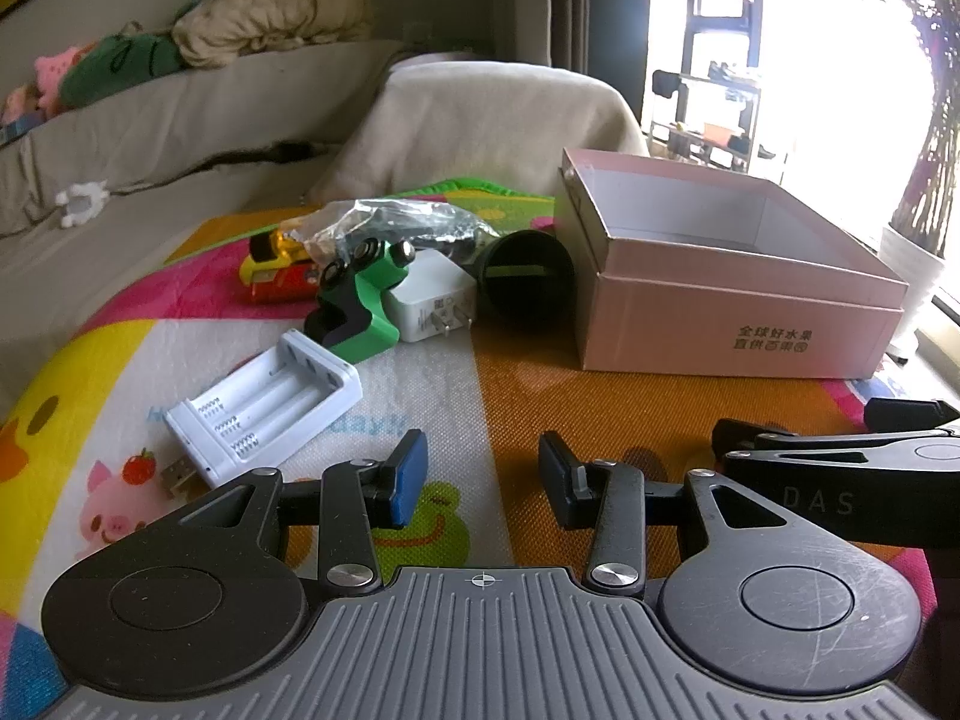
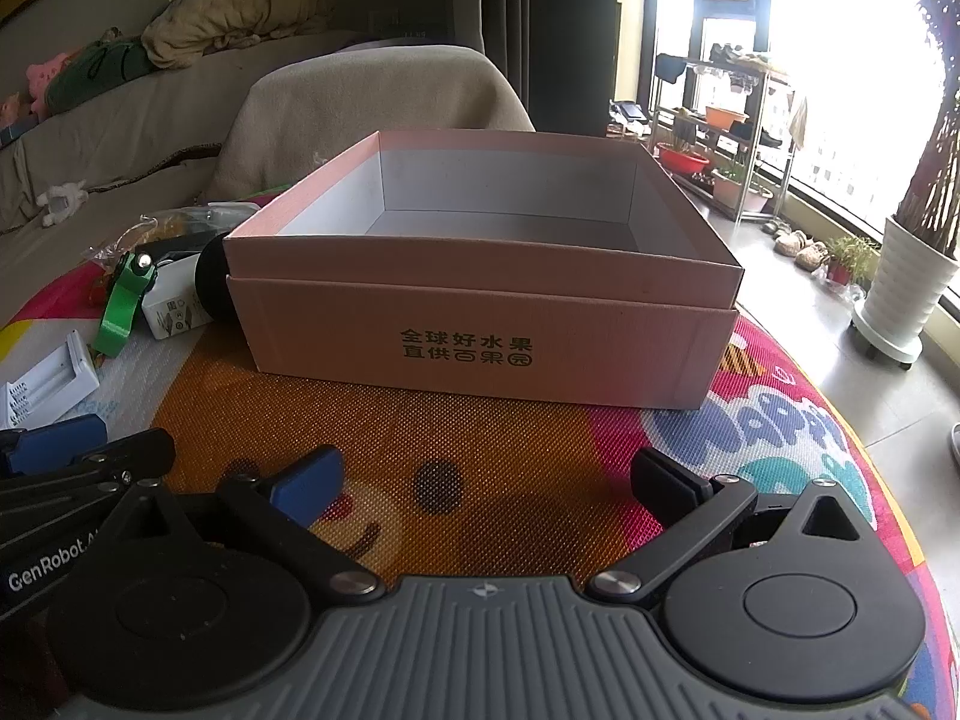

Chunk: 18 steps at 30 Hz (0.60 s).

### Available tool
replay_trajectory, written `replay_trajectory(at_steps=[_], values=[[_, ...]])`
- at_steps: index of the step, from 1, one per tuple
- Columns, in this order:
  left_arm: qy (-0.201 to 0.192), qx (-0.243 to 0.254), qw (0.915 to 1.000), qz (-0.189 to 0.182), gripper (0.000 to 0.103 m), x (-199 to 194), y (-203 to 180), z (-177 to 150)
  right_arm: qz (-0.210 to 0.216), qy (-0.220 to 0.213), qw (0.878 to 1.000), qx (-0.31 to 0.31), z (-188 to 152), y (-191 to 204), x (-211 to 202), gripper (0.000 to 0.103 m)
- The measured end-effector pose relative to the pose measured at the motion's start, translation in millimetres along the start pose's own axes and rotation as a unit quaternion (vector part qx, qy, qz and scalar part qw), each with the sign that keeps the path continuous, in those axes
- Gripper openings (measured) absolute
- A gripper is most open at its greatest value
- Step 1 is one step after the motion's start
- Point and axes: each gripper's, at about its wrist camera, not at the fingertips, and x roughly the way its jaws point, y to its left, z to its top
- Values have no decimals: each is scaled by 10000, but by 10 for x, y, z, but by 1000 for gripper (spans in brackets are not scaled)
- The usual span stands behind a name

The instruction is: Organize rigid objects

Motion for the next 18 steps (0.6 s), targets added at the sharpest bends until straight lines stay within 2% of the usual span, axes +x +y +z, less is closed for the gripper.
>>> replay_trajectory(at_steps=[7, 10, 12, 16, 18], values=[[1, -44, 10000, -39, 45, -3, 9, 1, 113, 17, 9999, 52, 2, -60, -8, 102], [-9, -180, 9993, -332, 41, -46, 113, 3, 209, 207, 9996, -32, 55, -55, 13, 103], [-112, -21, 9988, -478, 41, -160, 207, 0, 295, 375, 9988, -118, 97, -77, 18, 103], [-519, 565, 9969, -163, 42, -376, 492, 85, 419, 442, 9978, -264, 102, -108, -1, 103], [-485, 660, 9966, -54, 42, -381, 700, 179, 406, 444, 9978, -289, 99, -101, -5, 103]])
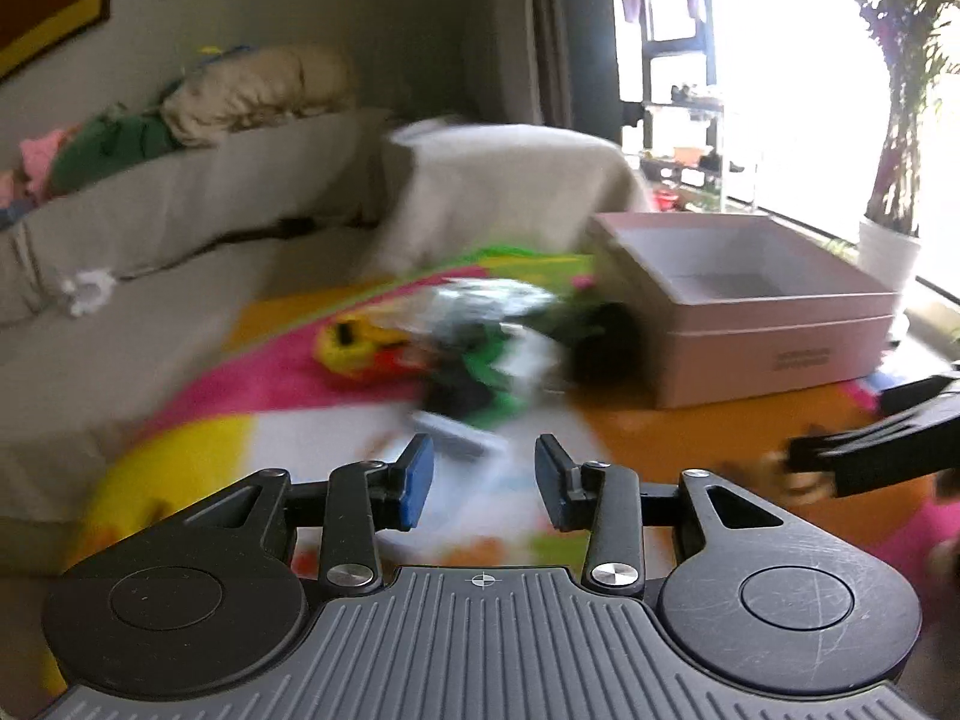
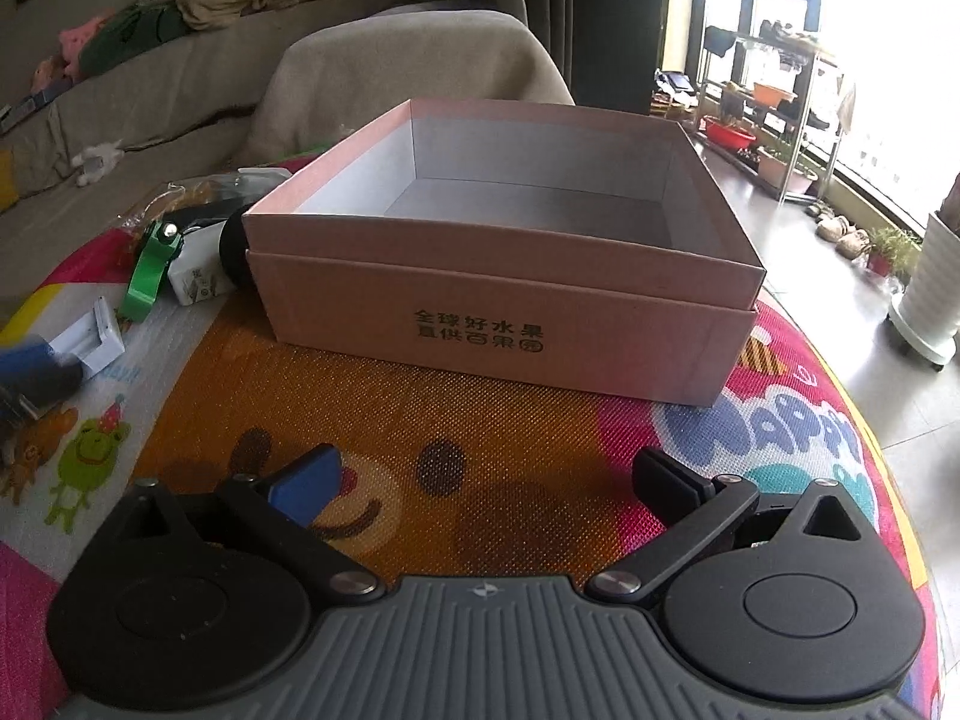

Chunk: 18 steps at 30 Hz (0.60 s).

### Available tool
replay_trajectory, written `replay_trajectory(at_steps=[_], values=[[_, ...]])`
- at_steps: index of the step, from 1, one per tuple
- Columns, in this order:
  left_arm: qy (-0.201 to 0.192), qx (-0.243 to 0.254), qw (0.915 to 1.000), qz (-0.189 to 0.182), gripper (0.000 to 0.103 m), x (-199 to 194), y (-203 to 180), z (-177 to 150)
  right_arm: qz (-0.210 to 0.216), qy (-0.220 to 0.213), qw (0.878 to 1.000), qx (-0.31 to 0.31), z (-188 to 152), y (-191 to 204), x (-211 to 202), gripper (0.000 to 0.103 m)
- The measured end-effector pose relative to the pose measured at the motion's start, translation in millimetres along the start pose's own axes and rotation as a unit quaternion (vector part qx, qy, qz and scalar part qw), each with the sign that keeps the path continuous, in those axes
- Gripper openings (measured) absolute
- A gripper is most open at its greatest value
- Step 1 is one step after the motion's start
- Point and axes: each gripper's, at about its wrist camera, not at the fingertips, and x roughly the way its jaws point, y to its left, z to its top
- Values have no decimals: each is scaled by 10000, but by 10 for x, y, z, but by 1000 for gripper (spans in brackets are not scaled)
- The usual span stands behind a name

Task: Organize rigid objects
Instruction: 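Reach the left gripper to the white battery charger and grasp it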

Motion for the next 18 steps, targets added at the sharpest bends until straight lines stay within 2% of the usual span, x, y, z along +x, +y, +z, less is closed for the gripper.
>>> replay_trajectory(at_steps=[2, 5, 10, 13, 16, 18], values=[[186, 70, 9998, -77, 41, 59, 195, 66, 9, 0, 10000, 14, 1, 5, 9, 103], [451, 73, 9973, -579, 43, 200, 374, 125, -11, 13, 10000, -5, 5, 19, 11, 103], [833, 440, 9928, -734, 41, 346, 320, 60, -14, -1, 10000, -39, 7, 31, 18, 103], [941, 577, 9904, -831, 42, 357, 220, -4, -2, -14, 10000, -44, 2, 29, 20, 103], [941, 658, 9870, -1120, 46, 327, 168, -23, 10, -18, 10000, -48, -2, 25, 17, 103], [799, 635, 9874, -1206, 47, 277, 158, -8, 12, -18, 10000, -44, -1, 25, 18, 103]])
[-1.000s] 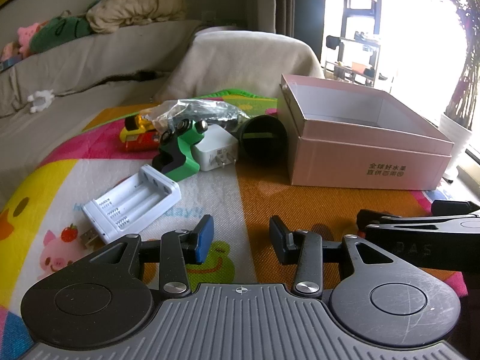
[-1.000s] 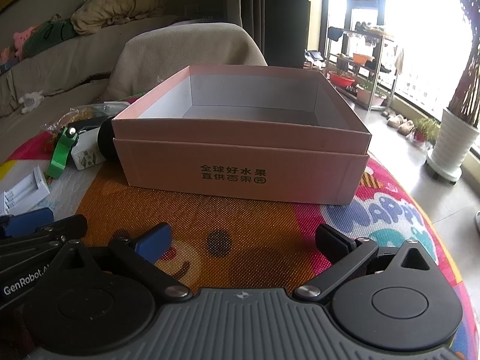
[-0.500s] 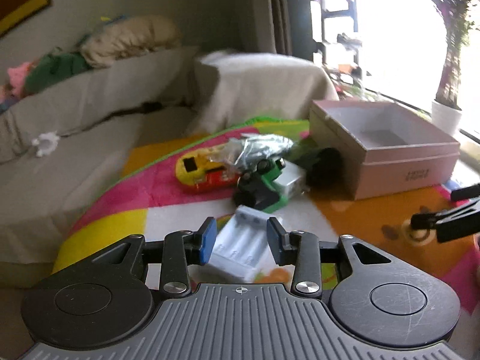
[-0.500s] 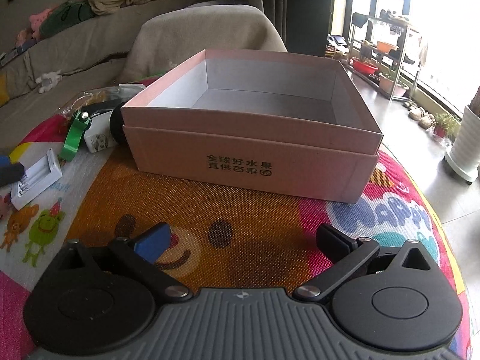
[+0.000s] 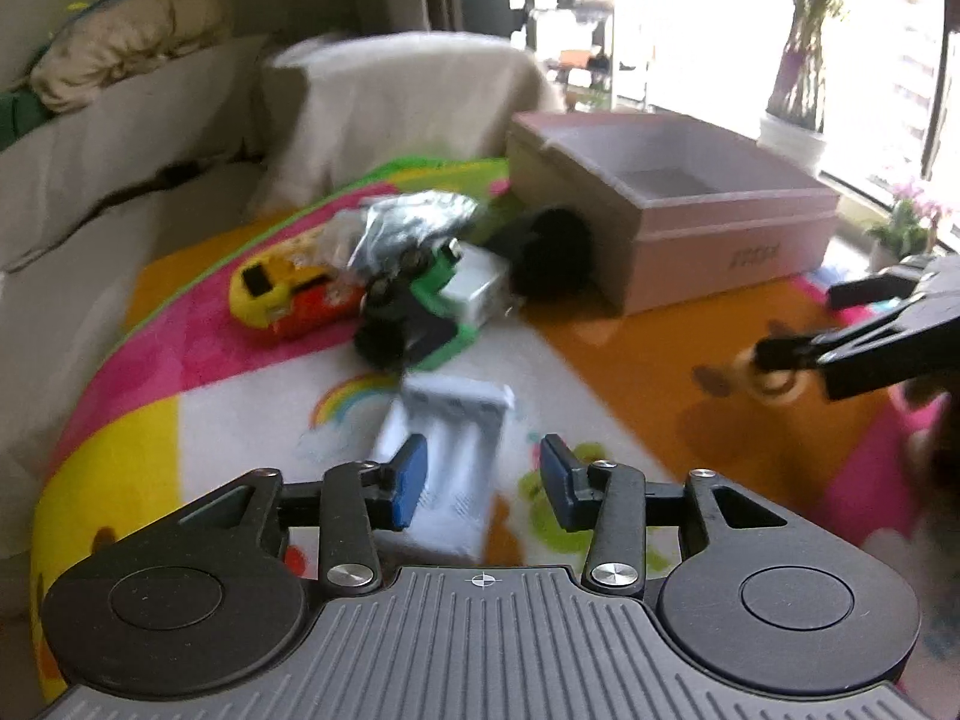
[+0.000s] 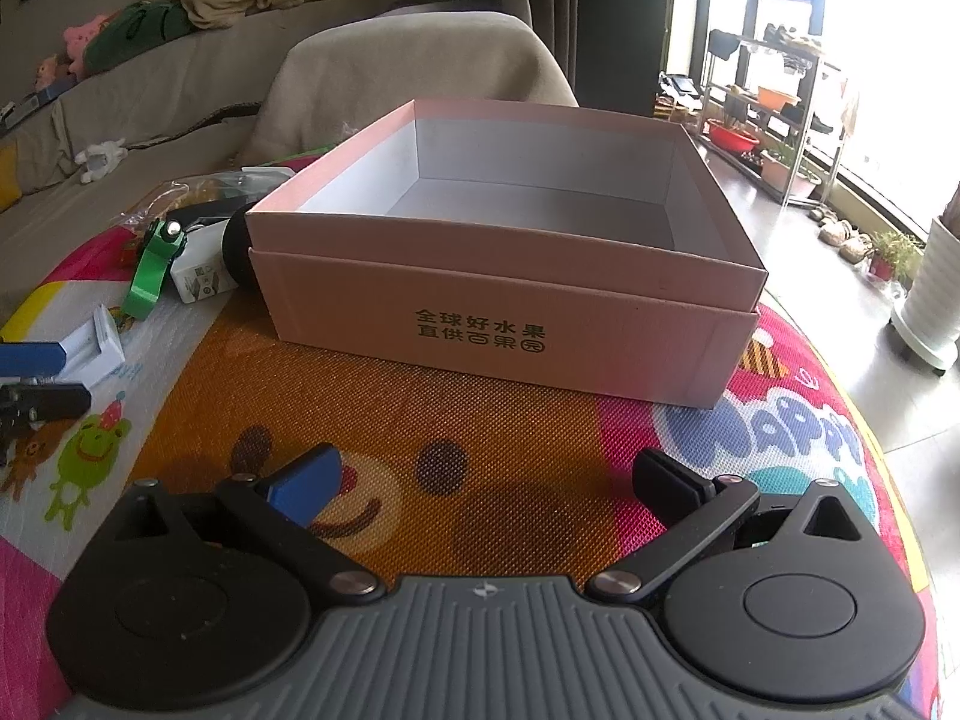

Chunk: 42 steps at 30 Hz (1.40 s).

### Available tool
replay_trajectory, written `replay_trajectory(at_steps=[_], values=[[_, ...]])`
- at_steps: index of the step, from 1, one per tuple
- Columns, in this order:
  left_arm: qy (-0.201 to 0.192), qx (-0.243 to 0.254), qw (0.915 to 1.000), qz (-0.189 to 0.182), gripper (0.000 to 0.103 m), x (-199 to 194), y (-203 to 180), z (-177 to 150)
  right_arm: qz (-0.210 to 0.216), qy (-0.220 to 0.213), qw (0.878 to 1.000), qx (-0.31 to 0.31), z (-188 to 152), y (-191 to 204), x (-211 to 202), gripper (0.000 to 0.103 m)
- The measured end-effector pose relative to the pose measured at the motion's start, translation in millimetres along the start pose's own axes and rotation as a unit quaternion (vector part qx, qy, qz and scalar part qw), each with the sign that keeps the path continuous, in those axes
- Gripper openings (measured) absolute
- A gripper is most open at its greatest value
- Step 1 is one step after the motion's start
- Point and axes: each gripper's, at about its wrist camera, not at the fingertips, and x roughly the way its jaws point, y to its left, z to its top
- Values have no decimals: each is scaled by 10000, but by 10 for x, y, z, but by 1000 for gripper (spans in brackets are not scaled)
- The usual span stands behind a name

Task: Organize rigid objects
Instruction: 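Reach the left gripper to the white battery charger and grasp it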

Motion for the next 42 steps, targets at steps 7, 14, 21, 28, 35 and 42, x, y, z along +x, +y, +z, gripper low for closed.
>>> replay_trajectory(at_steps=[7, 14, 21, 28, 35, 42], values=[[28, 528, 9967, 617, 44, 8, -36, -7, -24, 30, 10000, -14, 9, 10, 3, 103], [172, -498, 9982, -277, 44, 27, 153, -8, 2, 37, 10000, -36, 16, 5, 15, 103], [-68, -368, 9986, -386, 43, -117, 59, 3, 13, 6, 10000, -26, 2, 4, 6, 103], [74, 429, 9990, 29, 44, -102, -348, -69, 12, 3, 10000, -25, 0, 5, 3, 103], [198, 223, 9979, -568, 74, 8, -381, -84, 17, 1, 10000, -23, 1, 8, 0, 103], [-300, 660, 9973, 153, 77, -122, -536, -70, 33, -7, 10000, -17, -1, 8, -4, 103]])
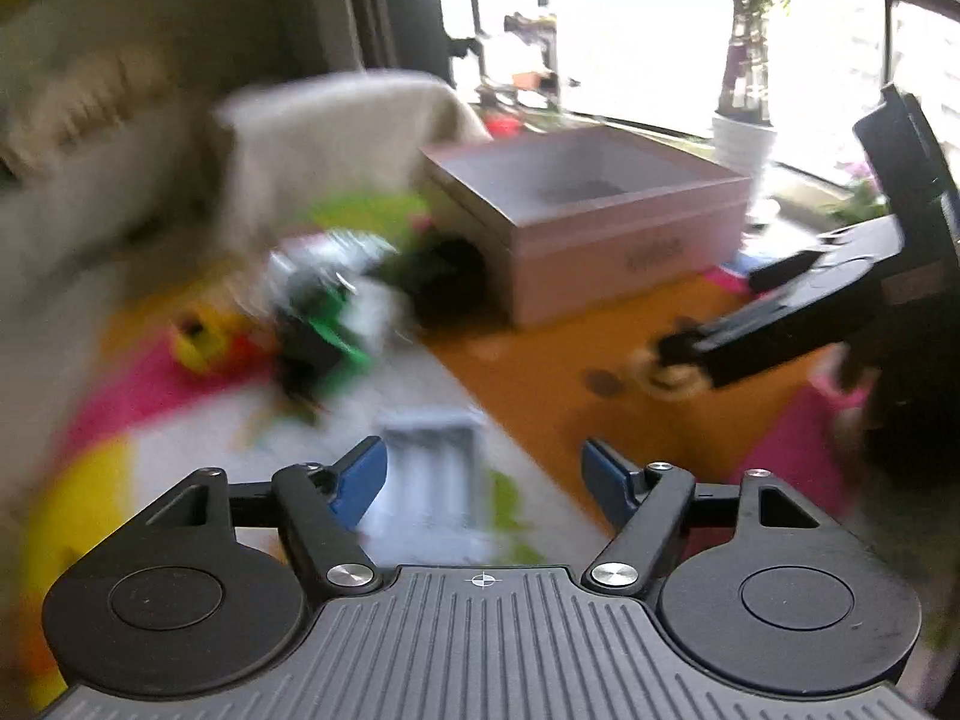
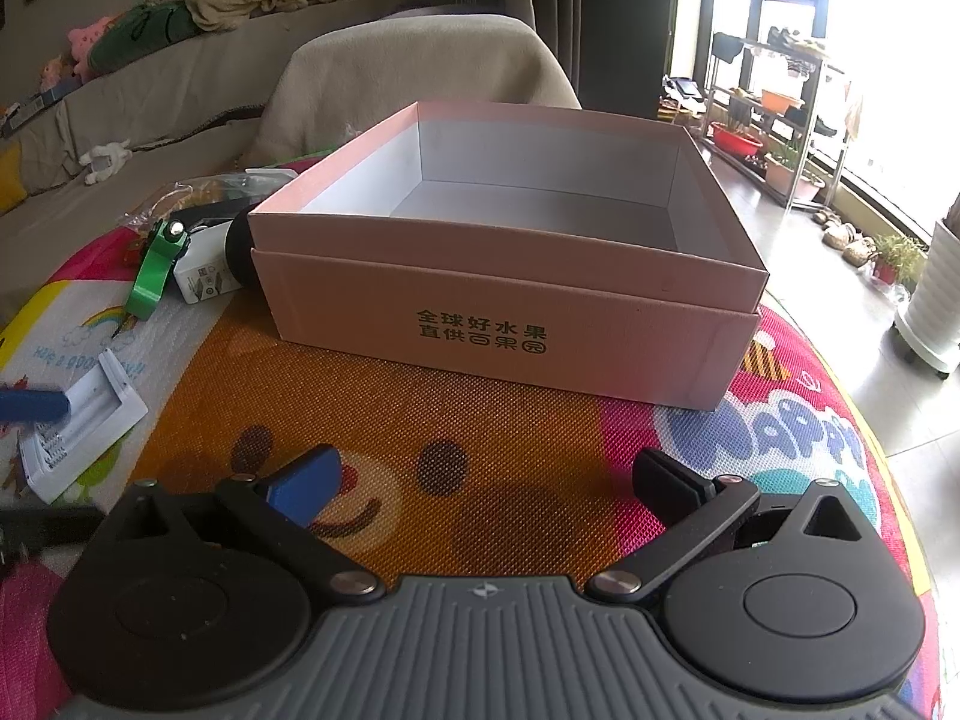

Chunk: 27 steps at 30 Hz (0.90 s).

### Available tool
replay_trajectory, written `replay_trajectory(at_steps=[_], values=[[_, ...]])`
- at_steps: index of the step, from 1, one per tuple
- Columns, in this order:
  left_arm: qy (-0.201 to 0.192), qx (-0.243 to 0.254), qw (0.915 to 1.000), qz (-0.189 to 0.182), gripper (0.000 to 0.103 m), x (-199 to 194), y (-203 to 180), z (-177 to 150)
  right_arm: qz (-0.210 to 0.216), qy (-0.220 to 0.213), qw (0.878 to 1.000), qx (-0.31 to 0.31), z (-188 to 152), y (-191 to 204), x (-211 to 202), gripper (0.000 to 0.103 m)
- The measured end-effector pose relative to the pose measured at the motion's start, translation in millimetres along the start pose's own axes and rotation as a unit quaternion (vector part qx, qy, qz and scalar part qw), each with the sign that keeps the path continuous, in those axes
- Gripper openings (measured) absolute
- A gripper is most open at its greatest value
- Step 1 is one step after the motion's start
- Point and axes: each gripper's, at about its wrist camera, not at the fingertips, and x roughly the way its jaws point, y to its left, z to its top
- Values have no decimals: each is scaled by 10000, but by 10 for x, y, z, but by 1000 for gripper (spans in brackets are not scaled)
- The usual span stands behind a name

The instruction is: Organize rigid objects

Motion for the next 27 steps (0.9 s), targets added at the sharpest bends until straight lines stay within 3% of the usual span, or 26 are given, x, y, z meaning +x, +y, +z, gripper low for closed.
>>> replay_trajectory(at_steps=[1, 3, 6, 10, 12, 13, 14, 17, 18, 20, 21, 23, 24, 25, 27], values=[[33, 173, 9992, 368, 77, 12, -25, 2, 1, 0, 10000, 0, 2, 5, 2, 103], [217, 210, 9977, 604, 77, 90, 6, -3, -1, 1, 10000, -7, 5, 7, 0, 103], [502, -202, 9978, 380, 77, 230, 116, -47, -11, 11, 10000, -39, 8, 8, 2, 103], [452, -680, 9967, 31, 75, 293, 212, -56, 74, 7, 9999, -73, 5, -12, -12, 102], [421, -890, 9949, -227, 67, 302, 276, -82, 227, -97, 9995, -204, -7, 16, -72, 88], [366, -873, 9951, -273, 58, 290, 291, -103, 305, -191, 9988, -334, -12, 57, -115, 88], [337, -840, 9956, -232, 53, 255, 283, -122, 308, -317, 9980, -456, -18, 98, -169, 88], [323, -1044, 9938, -217, 53, 161, 322, -170, 209, -1227, 9896, -719, 8, 289, -413, 88], [290, -1153, 9928, -176, 53, 104, 341, -189, 271, -1367, 9877, -705, 49, 330, -459, 88], [140, -1326, 9911, -47, 53, -22, 394, -242, 702, -1176, 9875, -781, 196, 415, -448, 88], [56, -1419, 9898, 62, 53, -104, 425, -279, 955, -1002, 9867, -854, 275, 482, -405, 85], [-55, -1636, 9863, 186, 53, -214, 496, -352, 952, -963, 9843, -1129, 362, 663, -322, 74], [-116, -1813, 9832, 178, 53, -265, 541, -395, 756, -1021, 9807, -1485, 393, 805, -270, 61], [-160, -1996, 9797, 133, 53, -306, 585, -438, 548, -1070, 9752, -1859, 417, 943, -217, 54], [-253, -2358, 9715, 38, 53, -344, 681, -531, 153, -1129, 9614, -2503, 488, 1185, -70, 51]])
